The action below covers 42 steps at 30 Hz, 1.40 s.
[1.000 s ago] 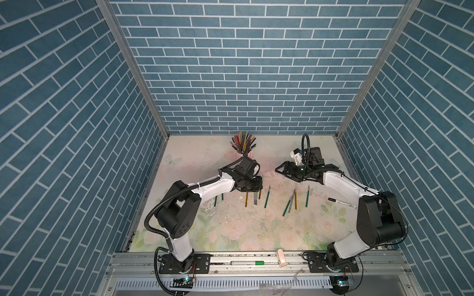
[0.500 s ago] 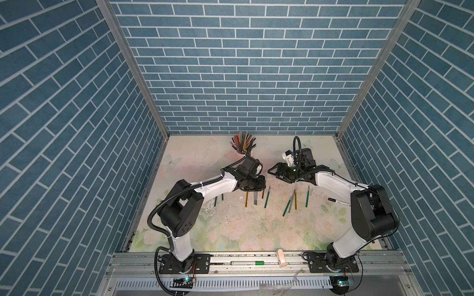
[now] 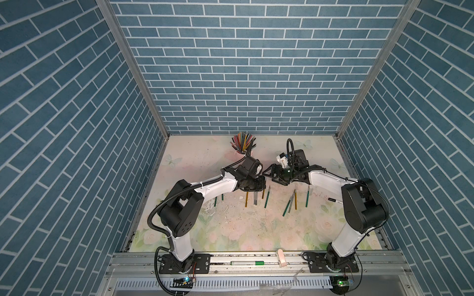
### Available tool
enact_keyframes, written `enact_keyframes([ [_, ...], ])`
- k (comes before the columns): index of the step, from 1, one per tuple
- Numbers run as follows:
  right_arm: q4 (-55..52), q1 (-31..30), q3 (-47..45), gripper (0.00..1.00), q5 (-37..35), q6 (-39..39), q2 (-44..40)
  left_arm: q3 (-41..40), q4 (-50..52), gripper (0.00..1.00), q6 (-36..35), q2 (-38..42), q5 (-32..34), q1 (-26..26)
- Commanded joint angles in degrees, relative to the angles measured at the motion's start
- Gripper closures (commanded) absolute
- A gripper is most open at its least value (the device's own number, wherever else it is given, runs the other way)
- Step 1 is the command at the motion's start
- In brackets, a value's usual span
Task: Remove protective caps from carving knives
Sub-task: Remove the protective sleeve from the carving knife.
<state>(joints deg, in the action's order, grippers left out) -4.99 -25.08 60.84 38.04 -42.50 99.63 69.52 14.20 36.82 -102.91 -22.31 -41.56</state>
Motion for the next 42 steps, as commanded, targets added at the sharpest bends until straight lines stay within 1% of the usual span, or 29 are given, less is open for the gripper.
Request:
enact_keyframes([
  [1, -1.6, -0.7, 2.4, 0.08, 0.0, -0.7, 1.1, 1.4, 0.3, 1.00, -0.5, -0.6, 0.5, -0.3],
  [4, -1.6, -0.7, 2.4, 0.08, -0.1, -0.8, 1.4, 1.5, 0.5, 1.00, -0.7, -0.7, 0.5, -0.3],
  [6, -1.3, -0.7, 2.3, 0.10, 0.0, -1.0, 1.4, 1.5, 0.4, 1.00, -0.6, -0.6, 0.7, -0.3],
  [7, -1.0, -0.8, 2.4, 0.13, 0.0, -1.1, 1.3, 1.5, 0.4, 1.00, -0.6, -0.7, 0.7, -0.3],
  [8, -1.0, -0.8, 2.3, 0.17, 0.0, -1.1, 1.3, 1.5, 0.5, 1.00, -0.7, -0.8, 0.7, -0.3],
  [9, -0.9, -0.7, 2.4, 0.23, 0.1, -1.1, 1.3, 1.6, 0.5, 1.00, -0.6, -0.8, 0.6, -0.3],
  [12, -1.0, -0.8, 2.4, 0.45, -0.2, -1.2, 1.2, 1.6, 0.6, 1.00, -0.7, -0.9, 0.6, -0.3],
  [13, -1.1, -0.8, 2.3, 0.49, -0.3, -1.2, 1.2, 1.8, 0.6, 1.00, -0.7, -0.9, 0.7, -0.3],
  [14, -1.0, -0.7, 2.3, 0.51, -0.3, -1.3, 1.3, 1.8, 0.7, 1.00, -0.7, -0.9, 0.7, -0.3],
  [18, -0.9, -0.8, 2.6, 0.55, -0.1, -1.7, 1.8, 2.3, 1.1, 1.00, -1.1, -1.1, 0.8, -0.3],
  [28, 0.7, -0.9, 2.7, 0.77, 0.8, -2.9, 2.6, 2.0, 1.4, 1.00, -1.3, -0.7, 1.5, -0.3],
  [32, 0.9, -0.9, 2.8, 0.88, 0.7, -2.9, 2.4, 1.9, 1.7, 1.00, -1.5, -0.7, 1.6, -0.3],
  [42, 1.0, -0.1, 4.7, 0.96, 1.4, -3.0, 3.3, 1.6, 4.2, 1.00, -3.2, -0.4, 2.4, -0.3],
])
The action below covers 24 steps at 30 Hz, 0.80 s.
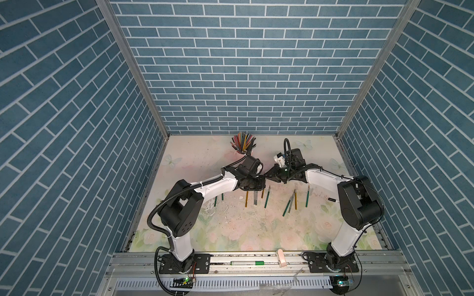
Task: Remove protective caps from carving knives
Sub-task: Remove the protective sleeve from the carving knife.
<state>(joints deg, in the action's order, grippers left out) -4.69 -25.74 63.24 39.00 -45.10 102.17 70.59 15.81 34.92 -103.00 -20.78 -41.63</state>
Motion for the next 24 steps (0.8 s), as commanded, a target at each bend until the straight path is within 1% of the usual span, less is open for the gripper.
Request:
enact_keyframes([
  [1, 0.7, 0.8, 2.6, 0.97, 0.5, -0.3, 0.9, 0.3, 2.9, 1.00, -1.4, -0.3, 0.9, -0.2],
  [6, -0.4, 2.4, 4.9, 0.97, 0.1, 0.5, 1.2, 0.5, 5.3, 0.99, -2.5, -0.7, 1.5, -0.2],
  [16, -2.0, 4.9, 8.8, 0.97, -0.3, 1.6, 2.9, 0.6, 6.8, 1.00, -3.4, -1.1, 0.6, -0.3],
  [24, -4.1, 6.0, 12.2, 0.97, -0.8, 3.0, 4.3, 0.2, 7.1, 0.99, -3.6, -2.3, -1.8, -0.7],
])
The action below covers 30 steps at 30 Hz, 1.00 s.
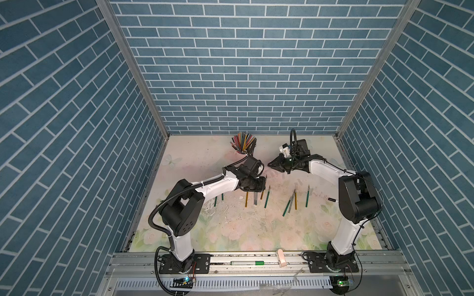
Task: Remove protective caps from carving knives
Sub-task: Remove the protective sleeve from the carving knife, then place the protective sleeve at the center of the board.
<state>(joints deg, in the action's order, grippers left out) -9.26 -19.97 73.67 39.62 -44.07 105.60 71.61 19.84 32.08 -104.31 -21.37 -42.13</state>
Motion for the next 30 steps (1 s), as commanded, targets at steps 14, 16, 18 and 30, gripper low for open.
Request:
enact_keyframes([
  [14, -9.8, 7.7, 0.0, 0.96, -5.8, 11.3, -1.0, -0.4, 4.1, 0.99, -1.8, 0.4, 1.2, -0.1],
  [16, -12.2, 8.7, -0.1, 0.96, -7.1, 13.6, -0.7, -0.3, 4.2, 0.99, -1.9, 0.3, 1.3, -0.1],
  [18, -13.5, 9.6, -0.7, 0.95, -8.0, 15.0, -0.3, -0.3, 4.1, 0.99, -1.8, 0.2, 1.5, -0.1],
  [30, -14.2, 11.1, -2.6, 0.74, -9.5, 17.3, 2.7, 0.3, 4.3, 1.00, -1.7, -0.8, 1.4, 0.0],
])
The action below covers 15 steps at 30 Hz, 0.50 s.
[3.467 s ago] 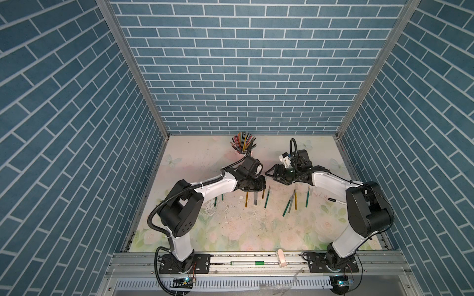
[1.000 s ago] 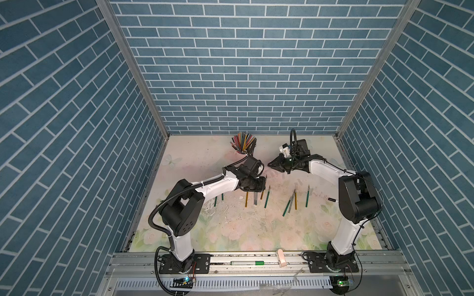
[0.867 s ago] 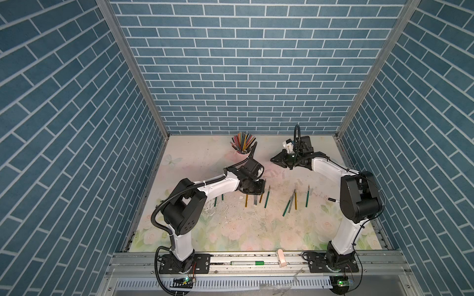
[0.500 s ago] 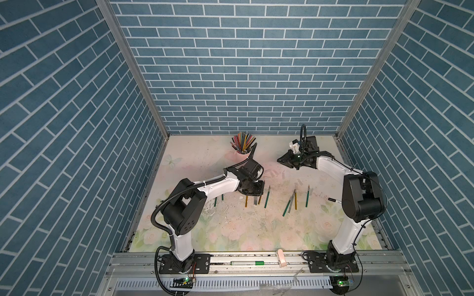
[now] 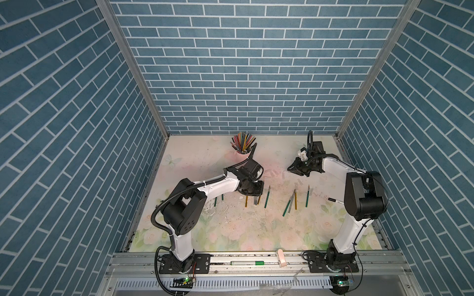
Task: Remove protective caps from carving knives
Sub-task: Place the protective sleeve at the center of the board.
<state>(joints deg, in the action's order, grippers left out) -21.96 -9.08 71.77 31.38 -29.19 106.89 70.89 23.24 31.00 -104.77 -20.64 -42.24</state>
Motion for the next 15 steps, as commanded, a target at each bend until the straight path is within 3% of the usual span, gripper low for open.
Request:
enact_keyframes([
  [1, -1.5, 0.2, -0.7, 0.71, -1.2, 2.4, 1.6, 1.0, 0.8, 0.99, -0.5, -0.3, 0.8, 0.1],
  [6, -1.9, 0.3, -0.6, 0.42, -2.0, 2.6, 1.9, 1.3, 0.7, 0.99, -0.4, -0.7, 0.7, 0.1],
  [11, -2.1, 0.4, -0.8, 0.34, -2.9, 2.6, 1.5, 1.7, 0.7, 0.99, -0.6, -1.0, 0.6, 0.2],
  [15, -1.4, 0.5, -1.4, 0.19, -3.1, 2.1, 0.5, 1.8, 0.7, 0.99, -0.6, -1.1, 0.8, 0.2],
])
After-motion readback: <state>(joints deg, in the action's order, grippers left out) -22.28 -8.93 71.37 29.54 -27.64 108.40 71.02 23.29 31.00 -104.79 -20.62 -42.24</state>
